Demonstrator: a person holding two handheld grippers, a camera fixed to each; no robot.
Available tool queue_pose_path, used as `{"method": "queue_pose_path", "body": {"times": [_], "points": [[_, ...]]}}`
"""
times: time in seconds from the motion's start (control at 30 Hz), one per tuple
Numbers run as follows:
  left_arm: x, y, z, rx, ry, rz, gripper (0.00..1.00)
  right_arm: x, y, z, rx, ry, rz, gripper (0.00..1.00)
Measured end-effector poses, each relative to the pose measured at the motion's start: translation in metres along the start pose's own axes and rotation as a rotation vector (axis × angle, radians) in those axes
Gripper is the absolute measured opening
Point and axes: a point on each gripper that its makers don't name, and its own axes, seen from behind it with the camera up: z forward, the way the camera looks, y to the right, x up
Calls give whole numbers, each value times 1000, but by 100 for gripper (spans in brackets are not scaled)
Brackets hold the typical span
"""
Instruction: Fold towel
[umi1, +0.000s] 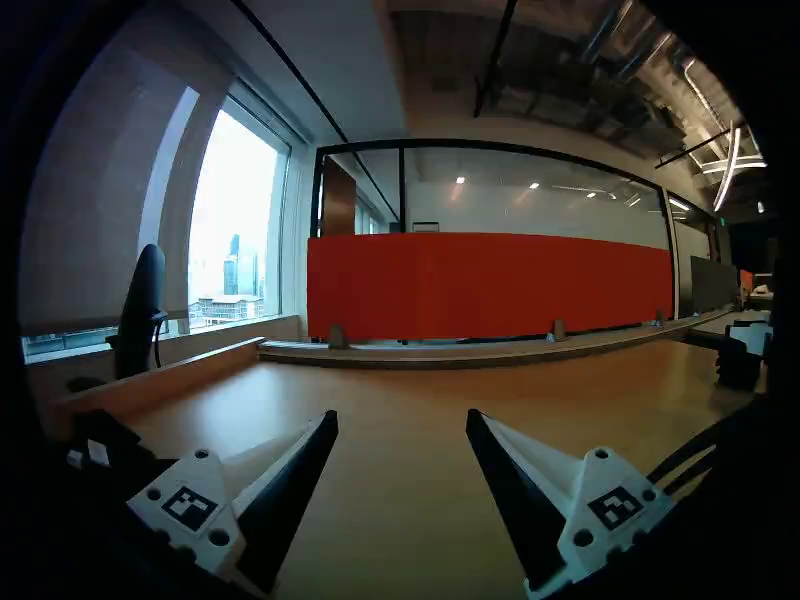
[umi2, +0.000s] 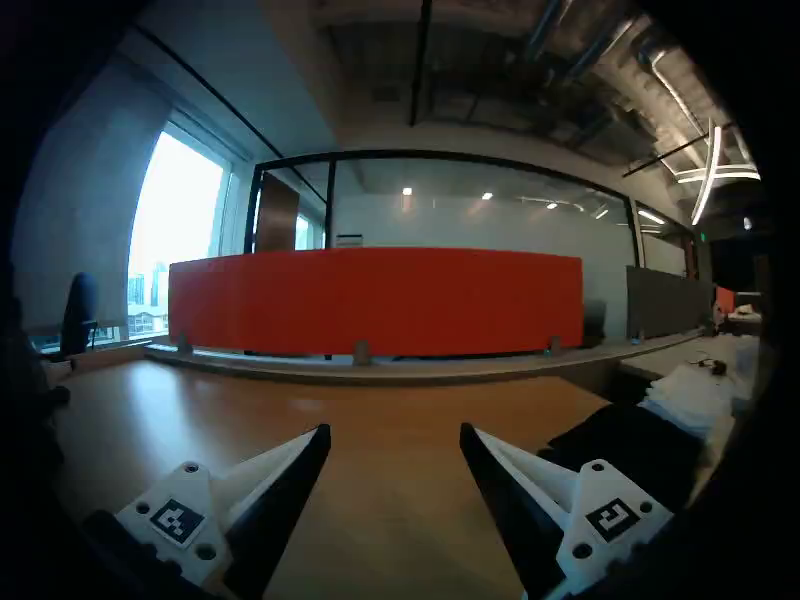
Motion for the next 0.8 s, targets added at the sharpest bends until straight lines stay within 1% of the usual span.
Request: {"method": "queue_pose_path", "body": {"times": [0.2, 0.5, 0.8], "points": [[0, 0, 0, 0, 0, 0, 95, -6, -2, -2, 1, 1, -9, 100], [0, 1, 0, 0, 0, 0, 95, -11, -3, -3, 2, -2, 19, 100], [0, 0, 0, 0, 0, 0, 95, -9, -4, -6, 3, 9, 3, 100]]}}
